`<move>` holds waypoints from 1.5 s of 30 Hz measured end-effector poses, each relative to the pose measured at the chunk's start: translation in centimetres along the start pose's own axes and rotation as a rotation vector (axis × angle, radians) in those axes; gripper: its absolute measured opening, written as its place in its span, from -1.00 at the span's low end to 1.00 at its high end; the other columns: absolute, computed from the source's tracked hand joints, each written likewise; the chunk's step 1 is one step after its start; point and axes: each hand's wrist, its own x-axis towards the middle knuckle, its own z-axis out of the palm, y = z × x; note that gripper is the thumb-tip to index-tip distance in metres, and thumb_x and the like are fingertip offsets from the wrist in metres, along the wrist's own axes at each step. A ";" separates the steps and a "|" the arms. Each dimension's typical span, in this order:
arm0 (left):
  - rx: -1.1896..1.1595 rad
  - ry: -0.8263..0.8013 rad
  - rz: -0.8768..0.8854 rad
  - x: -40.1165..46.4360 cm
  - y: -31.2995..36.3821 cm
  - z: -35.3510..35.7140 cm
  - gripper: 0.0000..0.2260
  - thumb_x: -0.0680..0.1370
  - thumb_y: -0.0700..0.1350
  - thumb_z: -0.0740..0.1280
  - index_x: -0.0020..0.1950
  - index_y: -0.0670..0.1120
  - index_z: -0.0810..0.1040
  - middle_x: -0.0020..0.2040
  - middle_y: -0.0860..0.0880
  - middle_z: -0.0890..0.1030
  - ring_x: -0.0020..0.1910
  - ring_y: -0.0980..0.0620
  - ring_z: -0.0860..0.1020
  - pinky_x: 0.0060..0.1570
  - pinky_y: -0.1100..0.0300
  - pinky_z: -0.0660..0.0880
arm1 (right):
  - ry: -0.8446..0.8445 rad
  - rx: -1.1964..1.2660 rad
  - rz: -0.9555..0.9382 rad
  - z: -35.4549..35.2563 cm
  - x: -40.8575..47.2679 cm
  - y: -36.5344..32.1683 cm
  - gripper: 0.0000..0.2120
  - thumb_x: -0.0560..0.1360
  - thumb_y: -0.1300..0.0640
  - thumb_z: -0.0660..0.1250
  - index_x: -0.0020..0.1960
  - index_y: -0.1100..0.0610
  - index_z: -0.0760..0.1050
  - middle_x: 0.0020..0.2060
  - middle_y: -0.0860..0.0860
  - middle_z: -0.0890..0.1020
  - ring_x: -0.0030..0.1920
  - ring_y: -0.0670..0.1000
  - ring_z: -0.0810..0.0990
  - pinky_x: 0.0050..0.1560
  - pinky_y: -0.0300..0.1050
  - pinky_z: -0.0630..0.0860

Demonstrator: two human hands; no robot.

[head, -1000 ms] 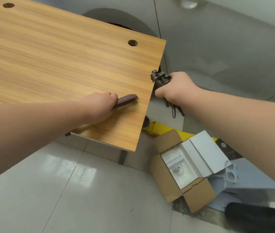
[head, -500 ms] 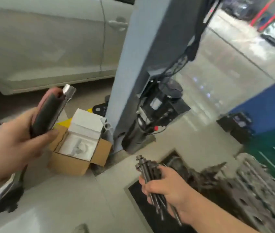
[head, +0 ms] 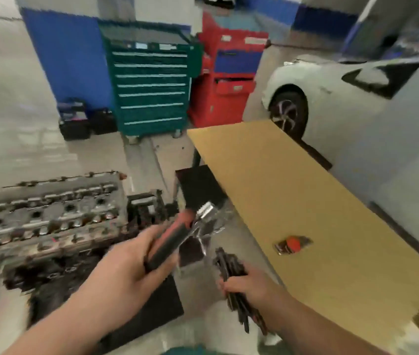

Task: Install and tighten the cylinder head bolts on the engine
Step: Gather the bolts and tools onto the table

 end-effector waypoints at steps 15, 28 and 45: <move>0.455 -0.935 1.023 23.6 12.2 37.8 -0.69 0.61 -0.21 0.27 0.32 0.05 0.39 -0.02 -0.02 0.56 -0.11 -0.11 0.57 -0.24 -0.06 0.59 | 0.868 0.045 0.274 -31.9 1.8 15.0 -0.78 0.38 0.27 0.41 0.01 0.15 0.53 -0.33 0.09 0.64 -0.47 0.01 0.53 -0.51 -0.19 0.40; 0.406 -0.912 1.278 21.6 13.2 58.6 -0.62 0.53 -0.24 0.41 0.31 -0.05 0.46 0.01 -0.09 0.59 -0.06 -0.11 0.55 -0.45 0.11 0.34 | 0.784 -0.428 0.364 -39.3 7.9 19.2 -0.63 0.30 0.17 0.30 0.09 -0.02 0.38 -0.22 -0.10 0.53 -0.23 -0.01 0.52 -0.35 -0.12 0.41; 0.367 -0.743 1.318 21.9 7.1 59.1 -0.43 0.61 0.39 0.13 0.34 -0.06 0.39 0.27 -0.14 0.44 0.22 -0.18 0.42 0.25 -0.15 0.43 | 0.658 -0.688 0.279 -37.4 12.8 20.4 -0.38 0.50 0.29 0.26 0.53 0.07 0.23 0.28 0.07 0.52 0.13 0.18 0.59 0.02 0.08 0.59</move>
